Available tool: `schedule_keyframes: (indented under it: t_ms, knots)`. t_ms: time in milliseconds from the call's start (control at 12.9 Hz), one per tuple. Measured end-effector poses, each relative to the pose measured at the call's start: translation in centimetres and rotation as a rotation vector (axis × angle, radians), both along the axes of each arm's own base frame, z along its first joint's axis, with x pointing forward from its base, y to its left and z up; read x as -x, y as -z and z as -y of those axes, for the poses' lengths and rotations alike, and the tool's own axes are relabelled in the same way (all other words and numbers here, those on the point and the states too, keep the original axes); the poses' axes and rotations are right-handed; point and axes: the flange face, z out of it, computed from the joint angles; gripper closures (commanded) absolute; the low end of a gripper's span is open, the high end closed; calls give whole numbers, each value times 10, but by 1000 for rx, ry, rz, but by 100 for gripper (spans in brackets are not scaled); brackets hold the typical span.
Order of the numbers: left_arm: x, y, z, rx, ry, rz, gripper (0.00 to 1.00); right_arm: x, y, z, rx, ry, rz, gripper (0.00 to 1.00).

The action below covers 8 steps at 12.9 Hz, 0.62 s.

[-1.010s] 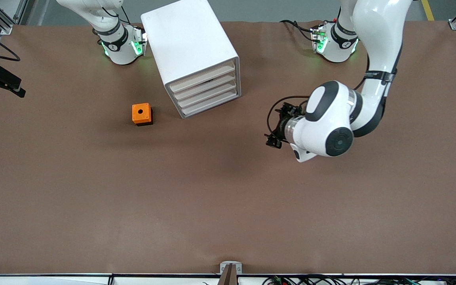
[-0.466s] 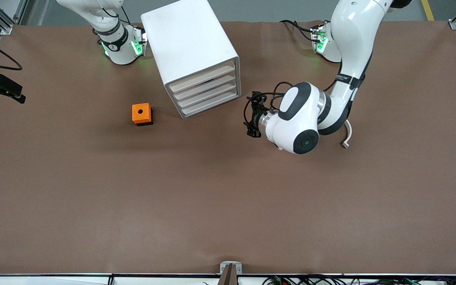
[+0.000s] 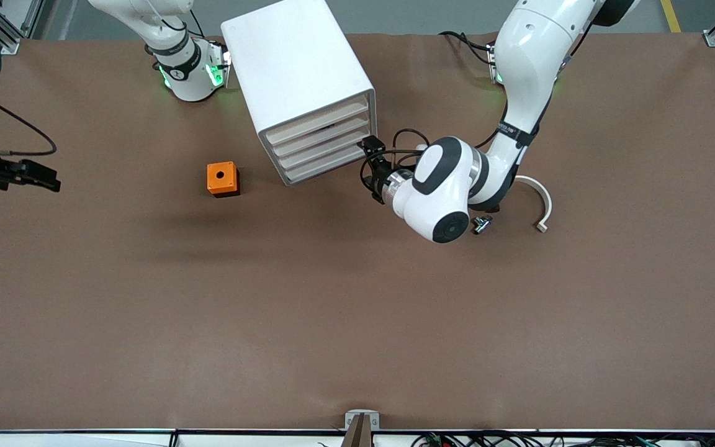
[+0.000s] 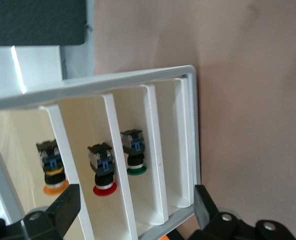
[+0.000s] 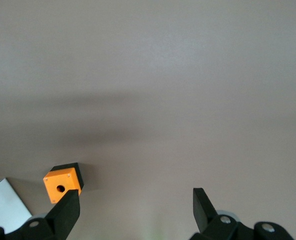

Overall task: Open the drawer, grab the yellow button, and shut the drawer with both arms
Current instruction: 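Grip the drawer with the left gripper and pull it open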

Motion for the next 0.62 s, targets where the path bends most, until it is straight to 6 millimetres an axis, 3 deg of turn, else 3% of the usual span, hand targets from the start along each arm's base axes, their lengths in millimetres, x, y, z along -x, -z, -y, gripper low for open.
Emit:
schedule_keyframes:
  t_ms: [233, 622]
  knots:
    - [5, 1, 10, -12, -68, -82, 2, -16, 12, 9, 14, 7, 23, 0]
    - [29, 0, 34, -23, -68, -165, 15, -16, 12, 10, 18, 64, 21, 0]
